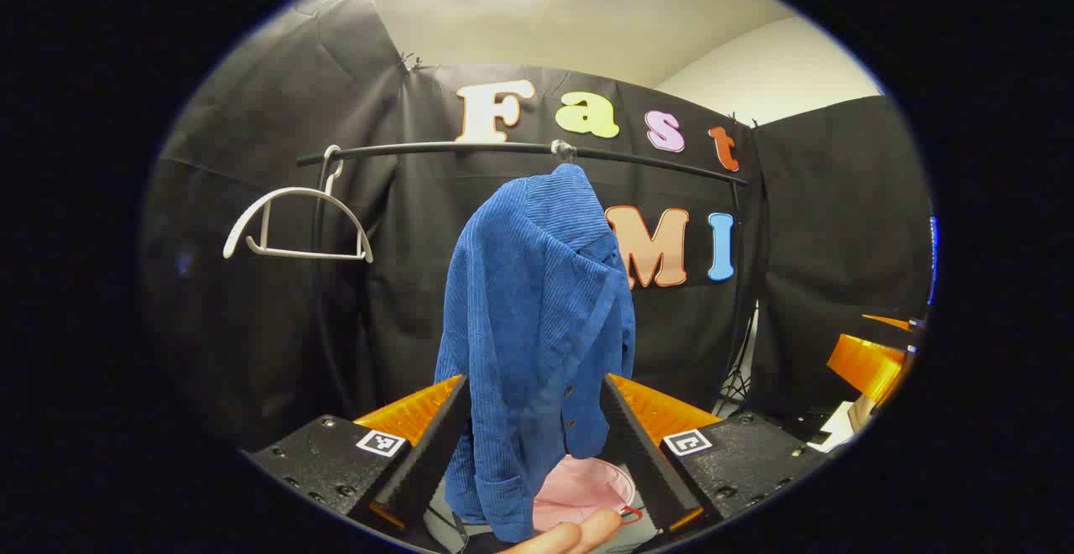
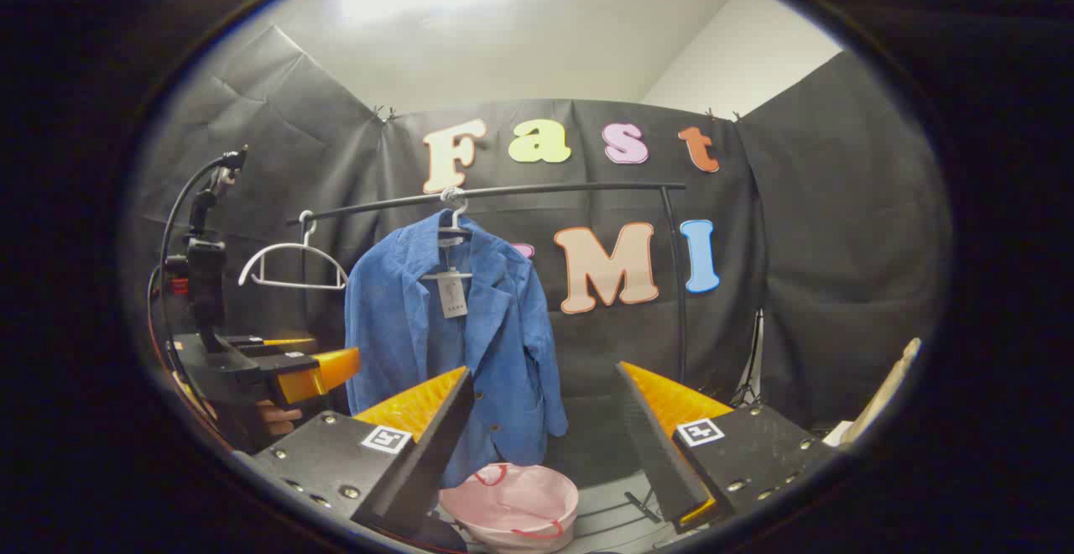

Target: Grasp the clothes on the hanger with both hands and then place them into the laundry hamper below.

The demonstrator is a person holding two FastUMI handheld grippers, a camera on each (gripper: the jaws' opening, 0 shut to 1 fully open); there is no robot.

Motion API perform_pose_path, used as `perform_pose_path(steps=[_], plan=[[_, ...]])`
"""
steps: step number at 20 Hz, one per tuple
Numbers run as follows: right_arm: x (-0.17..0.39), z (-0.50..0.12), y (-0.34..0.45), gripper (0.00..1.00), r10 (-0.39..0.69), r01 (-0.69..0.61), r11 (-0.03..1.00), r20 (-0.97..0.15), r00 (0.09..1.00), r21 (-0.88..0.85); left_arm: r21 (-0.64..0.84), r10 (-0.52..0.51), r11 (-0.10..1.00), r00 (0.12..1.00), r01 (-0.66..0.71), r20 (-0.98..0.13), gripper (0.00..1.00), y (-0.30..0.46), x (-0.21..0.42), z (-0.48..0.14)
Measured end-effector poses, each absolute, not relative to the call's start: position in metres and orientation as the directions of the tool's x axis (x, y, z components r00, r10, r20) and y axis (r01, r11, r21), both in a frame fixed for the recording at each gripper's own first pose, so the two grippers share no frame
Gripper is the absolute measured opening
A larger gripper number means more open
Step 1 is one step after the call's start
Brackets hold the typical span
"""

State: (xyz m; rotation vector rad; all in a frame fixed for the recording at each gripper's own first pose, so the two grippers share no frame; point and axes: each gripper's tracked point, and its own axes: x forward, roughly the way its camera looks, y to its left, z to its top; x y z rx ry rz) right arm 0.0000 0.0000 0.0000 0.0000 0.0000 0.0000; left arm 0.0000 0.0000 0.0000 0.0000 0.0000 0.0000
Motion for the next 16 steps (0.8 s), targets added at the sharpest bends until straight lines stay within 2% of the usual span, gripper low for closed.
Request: perform_pose_path(steps=[3, 4, 5, 8, 9, 10, 16], plan=[[0.002, -0.003, 0.005, 0.96, 0.013, -0.013, 1.000, -0.008, 1.000, -0.021, -0.006, 0.005, 1.000, 1.000, -0.005, 0.006, 0.93, 0.000, 0.003, 0.000], [0.004, -0.005, 0.005, 0.99, 0.014, -0.014, 1.000, -0.014, 1.000, -0.027, -0.007, 0.003, 1.000, 1.000, -0.003, 0.007, 0.93, -0.001, 0.003, -0.001], [0.005, -0.008, 0.006, 0.96, 0.015, -0.016, 0.999, -0.016, 1.000, -0.033, -0.007, 0.003, 1.000, 1.000, -0.003, 0.010, 0.93, -0.001, 0.003, 0.000], [0.010, -0.010, 0.010, 0.99, 0.024, -0.025, 0.999, -0.013, 1.000, -0.043, -0.007, 0.006, 1.000, 1.000, -0.006, 0.015, 0.93, 0.001, 0.008, 0.000], [0.011, -0.010, 0.011, 0.94, 0.032, -0.032, 0.999, -0.011, 0.999, -0.042, -0.007, 0.011, 1.000, 1.000, -0.011, 0.018, 0.93, 0.001, 0.010, 0.001], [0.015, -0.008, 0.014, 0.99, 0.039, -0.039, 0.998, -0.005, 0.999, -0.039, -0.009, 0.016, 1.000, 1.000, -0.016, 0.022, 0.93, 0.003, 0.010, 0.003], [0.036, 0.003, 0.019, 0.99, 0.075, -0.075, 0.997, 0.024, 0.997, 0.011, -0.016, 0.043, 0.999, 0.998, -0.042, 0.039, 0.93, 0.004, 0.028, 0.021]])
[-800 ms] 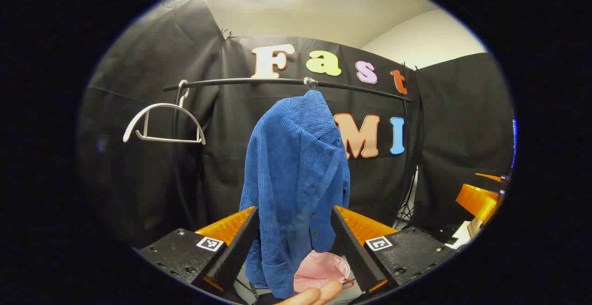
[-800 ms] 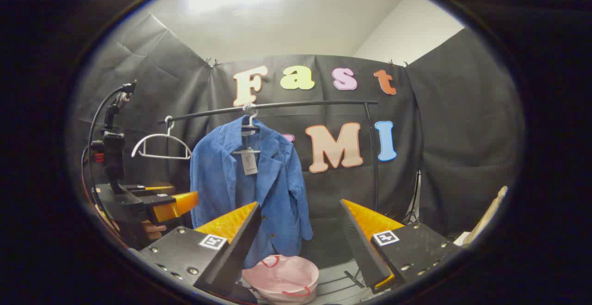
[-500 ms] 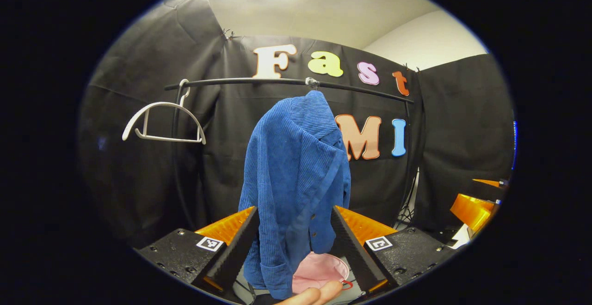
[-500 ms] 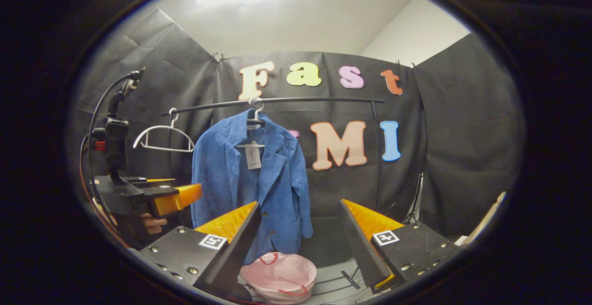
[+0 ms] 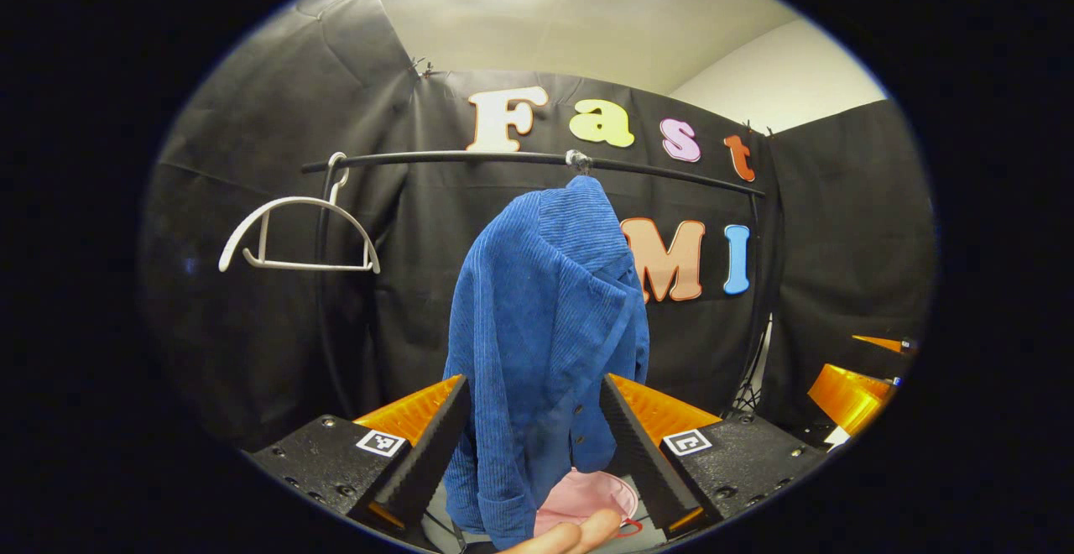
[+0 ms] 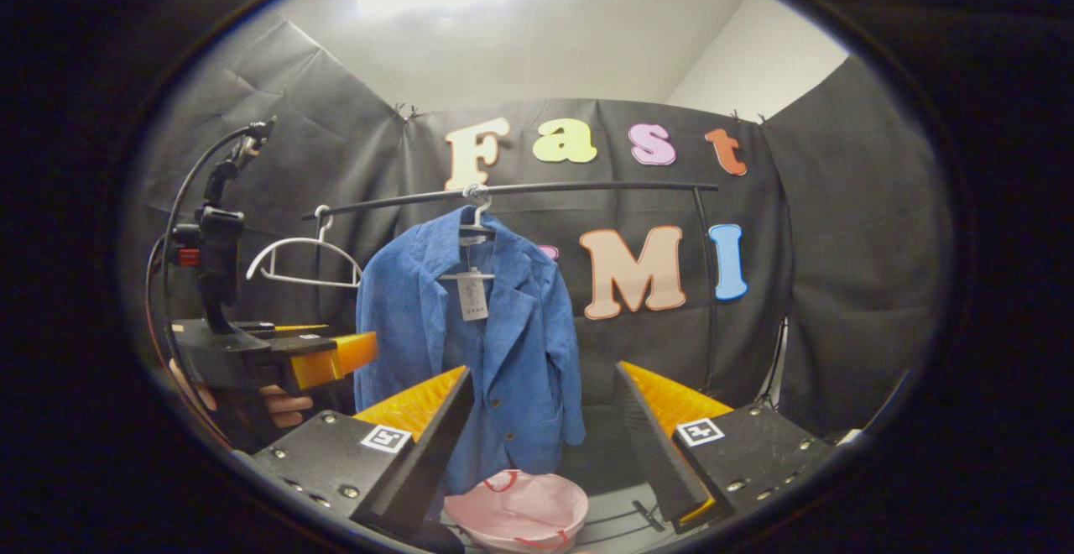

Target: Grasp the clothes on the hanger with both hands and then place them into the laundry hamper below.

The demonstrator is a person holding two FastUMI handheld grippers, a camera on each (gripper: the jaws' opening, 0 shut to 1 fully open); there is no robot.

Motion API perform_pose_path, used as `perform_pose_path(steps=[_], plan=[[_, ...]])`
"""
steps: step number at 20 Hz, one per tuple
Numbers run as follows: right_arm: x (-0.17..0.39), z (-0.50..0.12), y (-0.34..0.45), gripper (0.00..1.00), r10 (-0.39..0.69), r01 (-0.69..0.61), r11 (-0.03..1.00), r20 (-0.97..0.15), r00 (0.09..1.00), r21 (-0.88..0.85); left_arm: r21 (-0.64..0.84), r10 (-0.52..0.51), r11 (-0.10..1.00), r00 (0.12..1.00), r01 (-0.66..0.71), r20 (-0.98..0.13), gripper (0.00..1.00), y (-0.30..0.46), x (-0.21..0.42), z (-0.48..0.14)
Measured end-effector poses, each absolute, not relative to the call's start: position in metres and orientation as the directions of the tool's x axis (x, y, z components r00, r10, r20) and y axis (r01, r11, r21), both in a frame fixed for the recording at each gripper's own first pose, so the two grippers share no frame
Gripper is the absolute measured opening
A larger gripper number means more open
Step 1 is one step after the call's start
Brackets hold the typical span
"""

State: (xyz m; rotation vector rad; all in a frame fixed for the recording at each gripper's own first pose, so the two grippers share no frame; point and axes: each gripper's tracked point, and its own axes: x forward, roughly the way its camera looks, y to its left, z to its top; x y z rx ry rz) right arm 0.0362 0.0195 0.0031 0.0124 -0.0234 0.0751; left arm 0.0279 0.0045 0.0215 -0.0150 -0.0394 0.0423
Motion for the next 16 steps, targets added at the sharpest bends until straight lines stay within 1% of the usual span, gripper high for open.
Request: perform_pose_path(steps=[3, 4, 5, 6, 7, 8, 9, 10, 11, 13, 14, 15, 16], plan=[[0.047, 0.010, 0.021, 0.99, 0.093, -0.094, 0.995, 0.034, 0.995, 0.024, -0.017, 0.044, 0.999, 0.998, -0.043, 0.043, 0.93, -0.003, 0.040, 0.030], [0.050, 0.012, 0.021, 0.94, 0.100, -0.101, 0.995, 0.039, 0.994, 0.026, -0.016, 0.042, 0.999, 0.998, -0.042, 0.043, 0.93, -0.007, 0.046, 0.032], [0.052, 0.013, 0.021, 0.99, 0.108, -0.109, 0.994, 0.042, 0.993, 0.028, -0.015, 0.043, 0.999, 0.998, -0.042, 0.038, 0.93, -0.012, 0.051, 0.033], [0.055, 0.015, 0.020, 0.99, 0.110, -0.111, 0.993, 0.041, 0.993, 0.029, -0.016, 0.042, 0.999, 0.999, -0.041, 0.032, 0.93, -0.017, 0.058, 0.033], [0.056, 0.015, 0.016, 0.94, 0.110, -0.111, 0.993, 0.041, 0.993, 0.027, -0.025, 0.041, 0.999, 0.999, -0.040, 0.026, 0.93, -0.023, 0.064, 0.033], [0.058, 0.014, 0.013, 0.94, 0.107, -0.108, 0.994, 0.039, 0.994, 0.021, -0.033, 0.034, 0.999, 0.999, -0.034, 0.020, 0.93, -0.031, 0.070, 0.034], [0.059, 0.013, 0.009, 0.99, 0.100, -0.100, 0.995, 0.034, 0.994, 0.014, -0.039, 0.028, 0.999, 1.000, -0.027, 0.012, 0.93, -0.039, 0.077, 0.032], [0.059, 0.012, 0.003, 0.99, 0.092, -0.092, 0.996, 0.031, 0.995, 0.006, -0.040, 0.028, 0.999, 1.000, -0.028, 0.009, 0.93, -0.045, 0.083, 0.033], [0.059, 0.011, -0.002, 0.96, 0.083, -0.083, 0.997, 0.029, 0.996, 0.001, -0.033, 0.035, 0.999, 0.999, -0.035, 0.008, 0.93, -0.048, 0.088, 0.033], [0.059, 0.009, -0.013, 1.00, 0.067, -0.067, 0.998, 0.029, 0.997, -0.001, -0.017, 0.057, 0.998, 0.998, -0.057, 0.017, 0.93, -0.054, 0.099, 0.034], [0.059, 0.009, -0.021, 0.99, 0.059, -0.059, 0.998, 0.030, 0.998, 0.002, -0.012, 0.059, 0.998, 0.998, -0.059, 0.015, 0.93, -0.059, 0.105, 0.034], [0.058, 0.007, -0.028, 0.94, 0.049, -0.049, 0.999, 0.030, 0.998, 0.005, -0.008, 0.058, 0.998, 0.998, -0.057, 0.010, 0.96, -0.066, 0.110, 0.031], [0.059, 0.006, -0.036, 0.94, 0.041, -0.041, 0.999, 0.029, 0.999, 0.010, -0.002, 0.066, 0.998, 0.998, -0.066, 0.007, 0.93, -0.070, 0.116, 0.030]])
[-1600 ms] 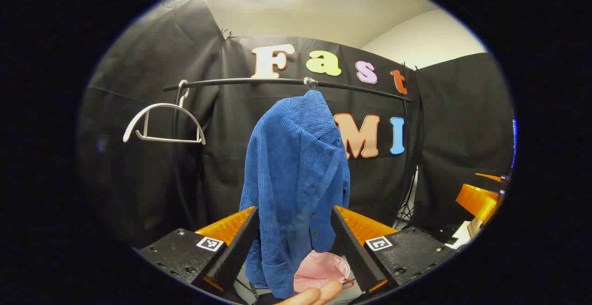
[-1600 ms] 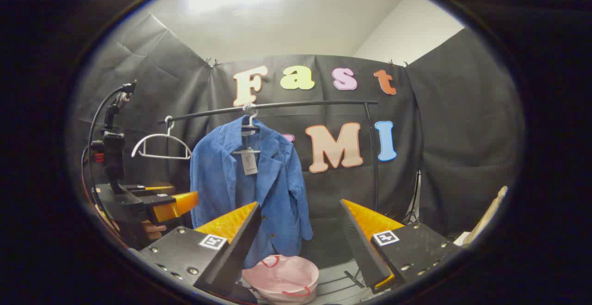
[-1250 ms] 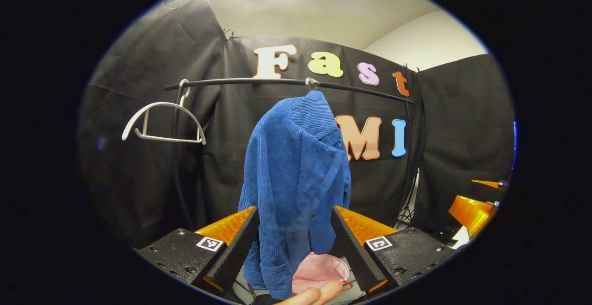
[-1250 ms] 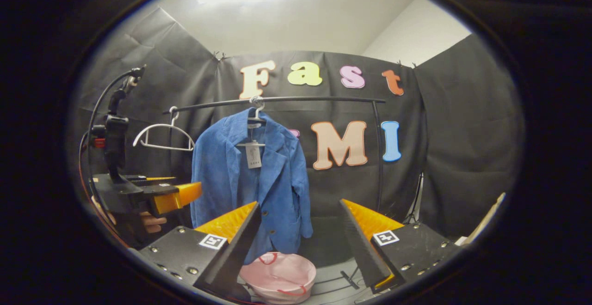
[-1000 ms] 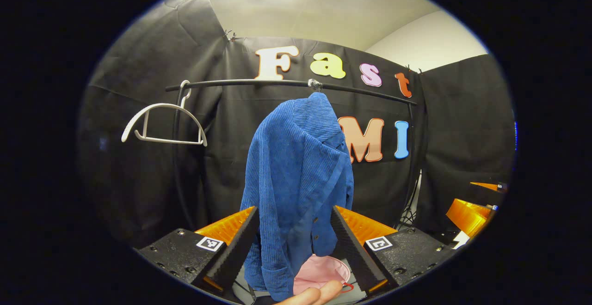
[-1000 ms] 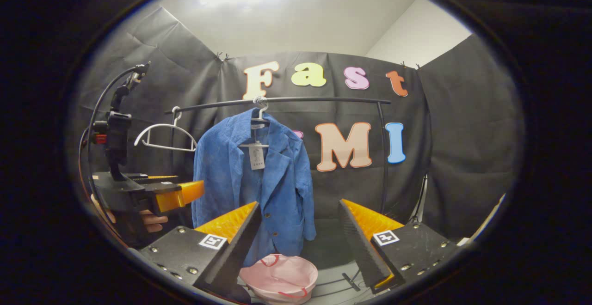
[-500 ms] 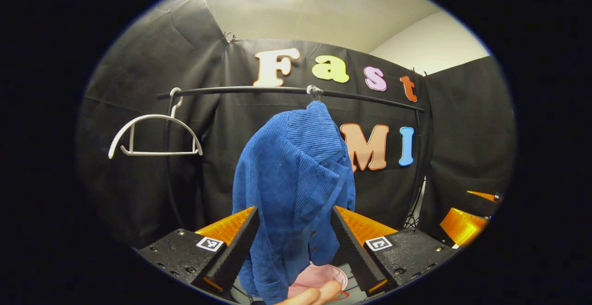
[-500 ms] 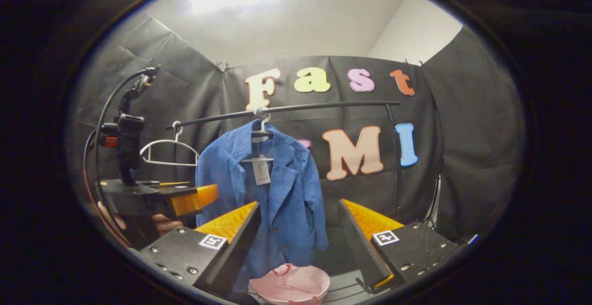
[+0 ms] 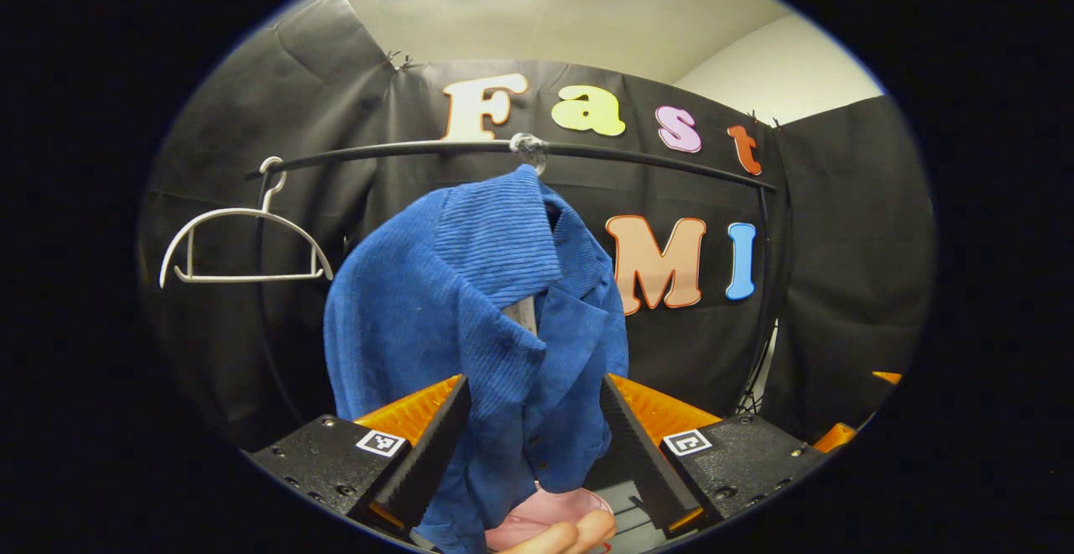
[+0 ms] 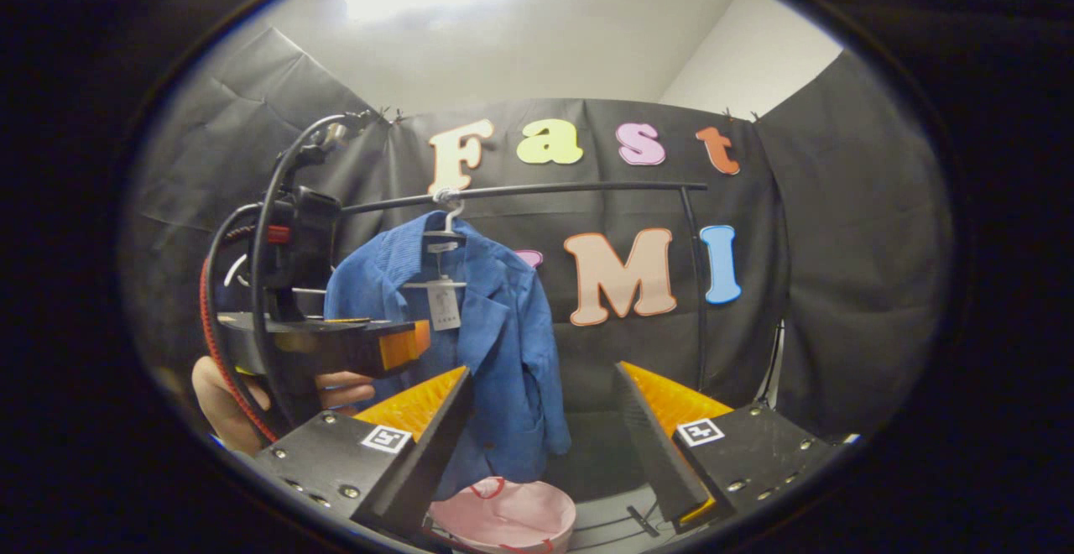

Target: Grasp the clothes on the hanger with both hands and then place them into the laundry hamper below.

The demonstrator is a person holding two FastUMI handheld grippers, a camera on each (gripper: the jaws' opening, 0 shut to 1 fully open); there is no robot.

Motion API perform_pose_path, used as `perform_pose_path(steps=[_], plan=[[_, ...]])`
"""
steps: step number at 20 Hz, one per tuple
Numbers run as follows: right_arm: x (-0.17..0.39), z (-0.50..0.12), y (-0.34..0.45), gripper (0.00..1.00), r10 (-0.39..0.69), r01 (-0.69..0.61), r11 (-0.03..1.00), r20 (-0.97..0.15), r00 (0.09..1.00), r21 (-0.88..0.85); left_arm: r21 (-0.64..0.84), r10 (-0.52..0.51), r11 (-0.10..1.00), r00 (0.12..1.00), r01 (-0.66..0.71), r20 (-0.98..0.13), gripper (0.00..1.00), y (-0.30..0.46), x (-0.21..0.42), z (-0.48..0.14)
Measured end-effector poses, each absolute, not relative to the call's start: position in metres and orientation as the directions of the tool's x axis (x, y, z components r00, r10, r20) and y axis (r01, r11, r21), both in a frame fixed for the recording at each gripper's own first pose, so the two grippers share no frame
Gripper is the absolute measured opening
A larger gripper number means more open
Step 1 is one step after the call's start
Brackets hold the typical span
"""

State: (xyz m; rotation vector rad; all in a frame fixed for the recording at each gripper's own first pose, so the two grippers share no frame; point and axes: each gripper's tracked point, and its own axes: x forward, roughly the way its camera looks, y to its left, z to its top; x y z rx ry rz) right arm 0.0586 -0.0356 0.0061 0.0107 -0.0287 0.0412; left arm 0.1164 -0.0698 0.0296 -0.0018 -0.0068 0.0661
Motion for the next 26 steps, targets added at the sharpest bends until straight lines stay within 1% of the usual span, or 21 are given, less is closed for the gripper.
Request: perform_pose_path(steps=[1, 2, 4, 5, 6, 7, 9, 10, 11, 13, 14, 15, 17, 20, 21, 22, 23, 24, 26], plan=[[0.060, 0.006, -0.042, 0.94, 0.034, -0.035, 0.999, 0.028, 0.999, 0.016, 0.005, 0.084, 0.996, 0.996, -0.084, 0.007, 0.96, -0.069, 0.122, 0.028], [0.061, 0.005, -0.049, 0.94, 0.029, -0.029, 0.999, 0.025, 0.999, 0.021, 0.012, 0.106, 0.994, 0.994, -0.106, 0.011, 0.93, -0.068, 0.129, 0.028], [0.064, 0.001, -0.060, 0.94, 0.019, -0.019, 0.999, 0.020, 1.000, 0.032, 0.025, 0.167, 0.986, 0.986, -0.167, 0.023, 0.93, -0.060, 0.141, 0.025], [0.065, 0.001, -0.066, 0.94, 0.014, -0.014, 0.999, 0.018, 1.000, 0.037, 0.034, 0.198, 0.979, 0.980, -0.199, 0.024, 0.96, -0.053, 0.147, 0.022], [0.068, 0.001, -0.070, 0.94, 0.009, -0.009, 0.999, 0.016, 1.000, 0.040, 0.042, 0.237, 0.970, 0.971, -0.238, 0.028, 0.95, -0.045, 0.152, 0.019], [0.068, -0.001, -0.073, 0.94, 0.005, -0.005, 0.999, 0.014, 1.000, 0.041, 0.061, 0.266, 0.962, 0.963, -0.268, 0.036, 0.90, -0.038, 0.157, 0.017], [0.070, -0.003, -0.076, 0.99, 0.005, -0.005, 0.999, 0.009, 1.000, 0.038, 0.107, 0.285, 0.951, 0.957, -0.290, 0.057, 0.83, -0.033, 0.168, 0.017], [0.070, -0.003, -0.076, 1.00, 0.006, -0.006, 0.999, 0.009, 1.000, 0.034, 0.126, 0.286, 0.948, 0.956, -0.293, 0.070, 0.69, -0.028, 0.173, 0.018], [0.072, -0.005, -0.076, 1.00, 0.005, -0.005, 1.000, 0.008, 1.000, 0.029, 0.137, 0.262, 0.953, 0.962, -0.271, 0.077, 0.55, -0.028, 0.178, 0.019], [0.075, -0.009, -0.071, 0.99, 0.011, -0.011, 1.000, 0.004, 1.000, 0.021, 0.110, 0.192, 0.974, 0.980, -0.197, 0.052, 0.28, -0.033, 0.183, 0.010], [0.080, -0.013, -0.067, 0.99, 0.017, -0.017, 1.000, -0.002, 1.000, 0.020, 0.084, 0.186, 0.978, 0.981, -0.190, 0.047, 0.14, -0.030, 0.179, 0.009], [0.085, -0.017, -0.062, 0.99, 0.025, -0.025, 0.999, -0.009, 1.000, 0.022, 0.083, 0.205, 0.974, 0.977, -0.209, 0.053, 0.00, -0.019, 0.179, 0.016], [0.094, -0.026, -0.051, 0.99, 0.045, -0.044, 0.999, -0.032, 0.998, 0.030, 0.115, 0.201, 0.971, 0.976, -0.210, 0.085, 0.00, -0.016, 0.165, 0.018], [0.110, -0.035, -0.032, 0.99, 0.075, -0.073, 0.997, -0.053, 0.996, 0.041, 0.124, 0.148, 0.980, 0.985, -0.159, 0.093, 0.00, -0.026, 0.146, 0.018], [0.114, -0.037, -0.029, 0.94, 0.077, -0.075, 0.996, -0.056, 0.995, 0.042, 0.124, 0.146, 0.979, 0.984, -0.158, 0.107, 0.00, -0.025, 0.140, 0.021], [0.117, -0.040, -0.026, 0.99, 0.077, -0.075, 0.996, -0.057, 0.995, 0.047, 0.122, 0.142, 0.980, 0.983, -0.156, 0.114, 0.01, -0.023, 0.135, 0.023], [0.121, -0.042, -0.022, 0.94, 0.084, -0.080, 0.995, -0.059, 0.995, 0.056, 0.120, 0.130, 0.982, 0.985, -0.144, 0.114, 0.00, -0.026, 0.128, 0.023], [0.123, -0.045, -0.016, 0.99, 0.094, -0.090, 0.994, -0.064, 0.994, 0.064, 0.114, 0.125, 0.984, 0.984, -0.139, 0.126, 0.00, -0.026, 0.120, 0.026], [0.128, -0.051, -0.009, 0.99, 0.111, -0.106, 0.992, -0.073, 0.991, 0.071, 0.098, 0.133, 0.984, 0.979, -0.149, 0.158, 0.01, -0.023, 0.107, 0.034]])
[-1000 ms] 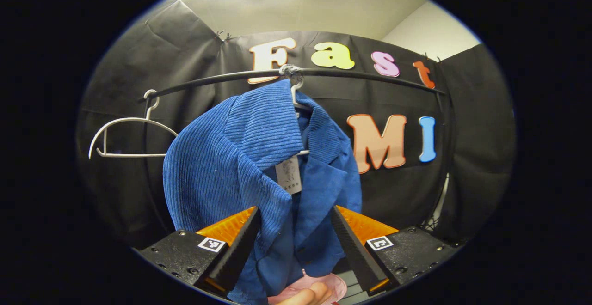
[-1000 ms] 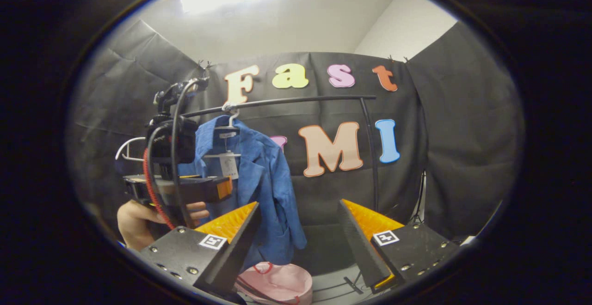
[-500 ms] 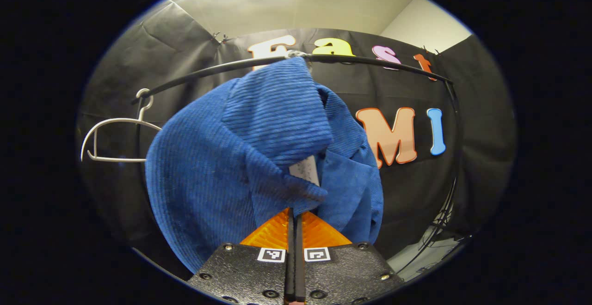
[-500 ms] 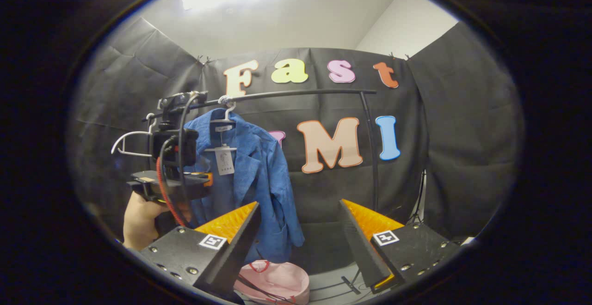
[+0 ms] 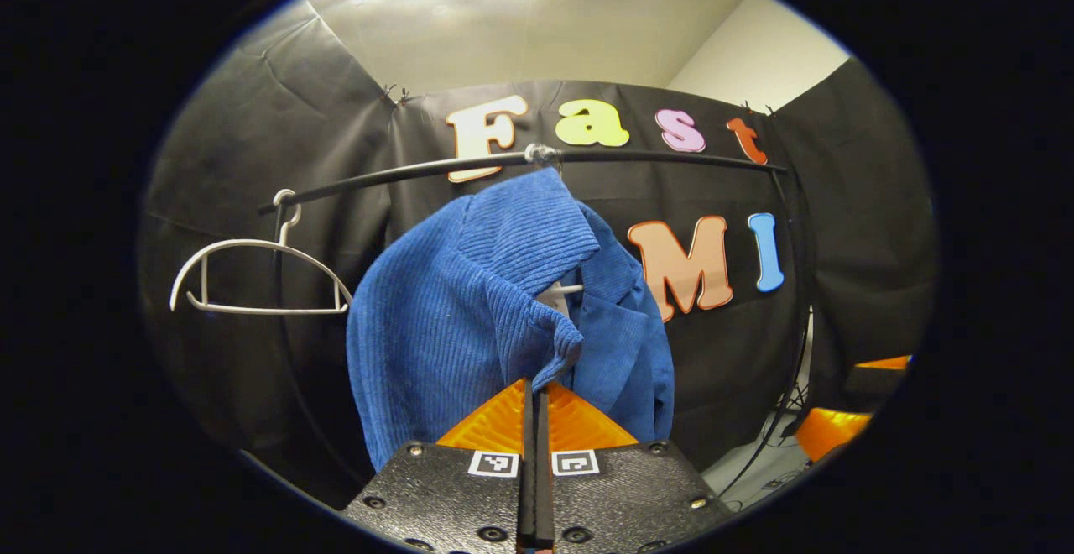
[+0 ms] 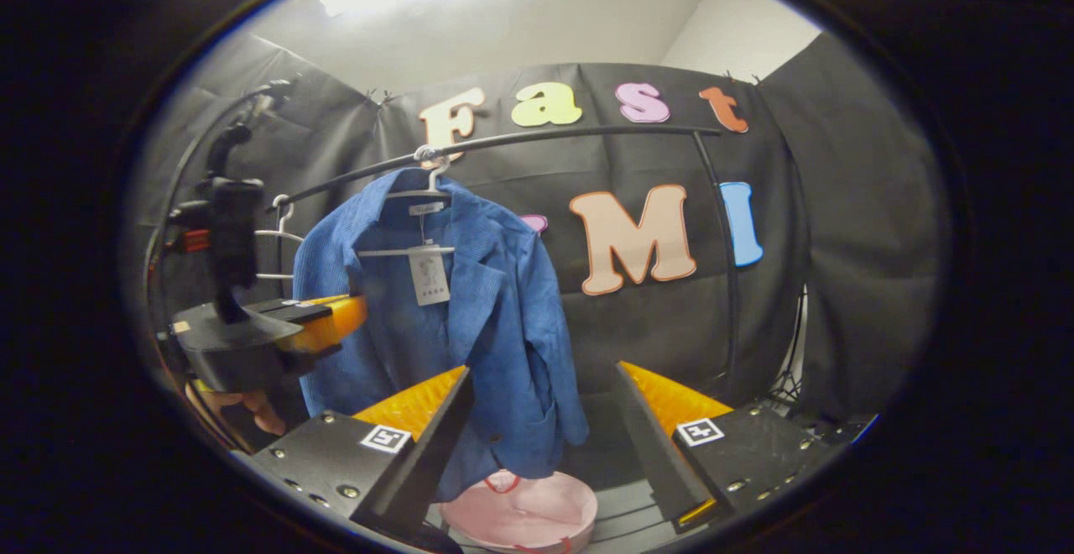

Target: Grasp the clothes on the hanger with both hands and then place them into the laundry hamper below.

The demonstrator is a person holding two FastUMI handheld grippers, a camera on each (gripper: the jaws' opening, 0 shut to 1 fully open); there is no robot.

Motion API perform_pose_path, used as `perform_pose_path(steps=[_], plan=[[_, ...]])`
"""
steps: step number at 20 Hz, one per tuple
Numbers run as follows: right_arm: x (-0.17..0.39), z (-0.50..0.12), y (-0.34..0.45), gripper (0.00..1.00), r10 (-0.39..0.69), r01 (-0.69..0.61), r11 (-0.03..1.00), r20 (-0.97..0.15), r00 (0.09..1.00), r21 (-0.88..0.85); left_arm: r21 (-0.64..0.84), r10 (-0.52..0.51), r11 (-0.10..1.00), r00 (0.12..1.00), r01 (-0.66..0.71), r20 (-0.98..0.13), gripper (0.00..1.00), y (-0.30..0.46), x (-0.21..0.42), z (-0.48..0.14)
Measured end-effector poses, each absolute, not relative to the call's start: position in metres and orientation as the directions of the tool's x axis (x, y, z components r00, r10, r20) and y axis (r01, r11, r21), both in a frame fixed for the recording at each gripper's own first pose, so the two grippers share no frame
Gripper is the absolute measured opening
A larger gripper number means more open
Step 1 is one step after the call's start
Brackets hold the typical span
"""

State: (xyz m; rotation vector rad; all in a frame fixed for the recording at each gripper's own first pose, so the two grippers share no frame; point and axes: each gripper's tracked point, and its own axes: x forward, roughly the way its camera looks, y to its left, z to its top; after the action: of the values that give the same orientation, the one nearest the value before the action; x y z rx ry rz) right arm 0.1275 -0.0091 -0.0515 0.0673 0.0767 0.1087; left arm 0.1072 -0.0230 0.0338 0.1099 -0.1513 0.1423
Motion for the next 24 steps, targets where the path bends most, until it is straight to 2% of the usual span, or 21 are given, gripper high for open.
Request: perform_pose_path(steps=[2, 7, 9, 11, 12, 13, 14, 15, 18, 20, 21, 22, 23, 24], plan=[[0.130, -0.058, -0.010, 0.99, 0.112, -0.107, 0.992, -0.086, 0.990, 0.067, 0.102, 0.162, 0.978, 0.969, -0.183, 0.189, 0.00, -0.019, 0.103, 0.038], [0.133, -0.061, -0.024, 0.99, 0.098, -0.091, 0.994, -0.100, 0.990, 0.068, 0.107, 0.309, 0.935, 0.924, -0.339, 0.226, 0.57, -0.005, 0.118, 0.041], [0.134, -0.060, -0.034, 0.99, 0.073, -0.067, 0.996, -0.103, 0.992, 0.060, 0.119, 0.341, 0.922, 0.918, -0.369, 0.203, 0.80, -0.006, 0.135, 0.036], [0.134, -0.056, -0.039, 0.99, 0.066, -0.062, 0.997, -0.097, 0.993, 0.047, 0.108, 0.357, 0.920, 0.920, -0.376, 0.162, 0.81, -0.010, 0.147, 0.027], [0.135, -0.056, -0.042, 0.94, 0.060, -0.056, 0.997, -0.092, 0.994, 0.046, 0.097, 0.372, 0.916, 0.916, -0.388, 0.152, 0.82, -0.010, 0.152, 0.027], [0.137, -0.054, -0.045, 0.94, 0.058, -0.054, 0.997, -0.088, 0.994, 0.047, 0.090, 0.393, 0.909, 0.908, -0.407, 0.146, 0.78, -0.004, 0.158, 0.025], [0.139, -0.054, -0.047, 0.99, 0.057, -0.053, 0.997, -0.086, 0.995, 0.049, 0.089, 0.416, 0.899, 0.900, -0.429, 0.134, 0.81, 0.002, 0.163, 0.024], [0.143, -0.052, -0.046, 0.94, 0.067, -0.063, 0.997, -0.081, 0.994, 0.046, 0.098, 0.425, 0.893, 0.894, -0.440, 0.144, 0.81, 0.005, 0.167, 0.028], [0.154, -0.051, -0.033, 0.99, 0.136, -0.134, 0.990, -0.073, 0.988, 0.033, 0.099, 0.402, 0.901, 0.899, -0.422, 0.172, 0.42, 0.011, 0.174, 0.033], [0.165, -0.048, -0.021, 0.94, 0.181, -0.179, 0.983, -0.057, 0.982, 0.041, 0.092, 0.378, 0.913, 0.909, -0.398, 0.177, 0.16, 0.010, 0.167, 0.036], [0.171, -0.047, -0.011, 0.99, 0.209, -0.207, 0.977, -0.046, 0.977, 0.049, 0.099, 0.347, 0.924, 0.920, -0.369, 0.182, 0.04, 0.004, 0.162, 0.039], [0.179, -0.047, -0.004, 0.94, 0.226, -0.224, 0.973, -0.035, 0.973, 0.064, 0.109, 0.311, 0.937, 0.934, -0.332, 0.175, 0.04, -0.003, 0.157, 0.037], [0.190, -0.044, 0.004, 0.99, 0.230, -0.228, 0.970, -0.016, 0.973, 0.084, 0.113, 0.273, 0.949, 0.947, -0.293, 0.167, 0.02, -0.009, 0.149, 0.036], [0.197, -0.043, 0.013, 0.94, 0.238, -0.237, 0.966, 0.005, 0.971, 0.102, 0.110, 0.233, 0.961, 0.959, -0.253, 0.163, 0.00, -0.014, 0.140, 0.037]])
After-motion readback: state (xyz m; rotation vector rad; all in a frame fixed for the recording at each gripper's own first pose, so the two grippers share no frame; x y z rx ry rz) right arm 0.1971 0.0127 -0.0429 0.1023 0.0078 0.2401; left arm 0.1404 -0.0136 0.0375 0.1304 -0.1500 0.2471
